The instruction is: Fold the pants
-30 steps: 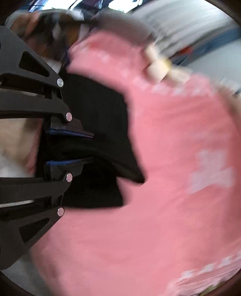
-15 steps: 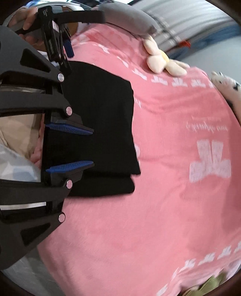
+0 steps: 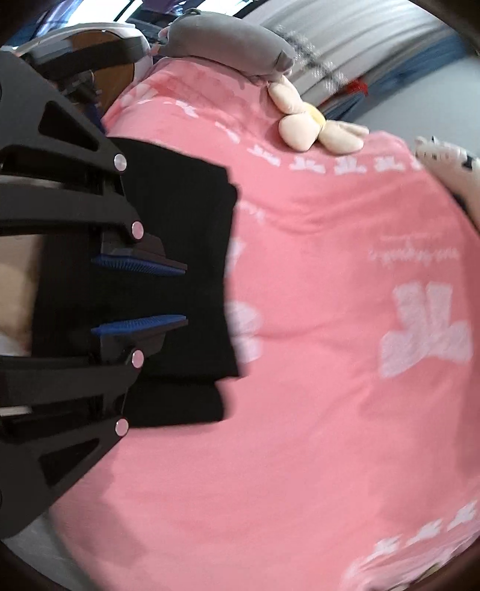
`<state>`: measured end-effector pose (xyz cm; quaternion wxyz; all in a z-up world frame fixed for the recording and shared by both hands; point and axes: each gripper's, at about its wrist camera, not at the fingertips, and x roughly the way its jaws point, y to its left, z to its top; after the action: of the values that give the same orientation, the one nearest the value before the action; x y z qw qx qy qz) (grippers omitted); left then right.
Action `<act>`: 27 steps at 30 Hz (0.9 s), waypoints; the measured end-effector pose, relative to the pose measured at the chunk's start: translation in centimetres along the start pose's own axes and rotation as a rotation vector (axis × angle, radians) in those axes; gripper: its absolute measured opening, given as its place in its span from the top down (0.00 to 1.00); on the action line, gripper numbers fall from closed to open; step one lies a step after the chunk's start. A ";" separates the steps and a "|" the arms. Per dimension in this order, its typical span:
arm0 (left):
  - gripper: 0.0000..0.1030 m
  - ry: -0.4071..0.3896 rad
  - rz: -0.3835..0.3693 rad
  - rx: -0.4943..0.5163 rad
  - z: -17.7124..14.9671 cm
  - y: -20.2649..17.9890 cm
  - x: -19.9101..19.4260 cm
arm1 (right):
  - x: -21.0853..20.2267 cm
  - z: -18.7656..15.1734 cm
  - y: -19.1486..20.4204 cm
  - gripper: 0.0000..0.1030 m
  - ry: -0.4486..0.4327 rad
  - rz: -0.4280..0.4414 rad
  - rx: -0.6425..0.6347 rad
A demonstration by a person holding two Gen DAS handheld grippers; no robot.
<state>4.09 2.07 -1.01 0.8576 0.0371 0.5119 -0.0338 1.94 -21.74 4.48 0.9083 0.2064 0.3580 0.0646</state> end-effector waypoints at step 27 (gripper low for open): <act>0.13 -0.022 -0.064 -0.009 -0.7 -0.8 0.1 | 0.8 -7.3 -4.6 0.52 0.109 -0.003 0.113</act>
<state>3.44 1.36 -1.43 0.8617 0.0163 0.5037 -0.0595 -2.53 -23.24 -2.78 0.8745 0.2531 0.4103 0.0540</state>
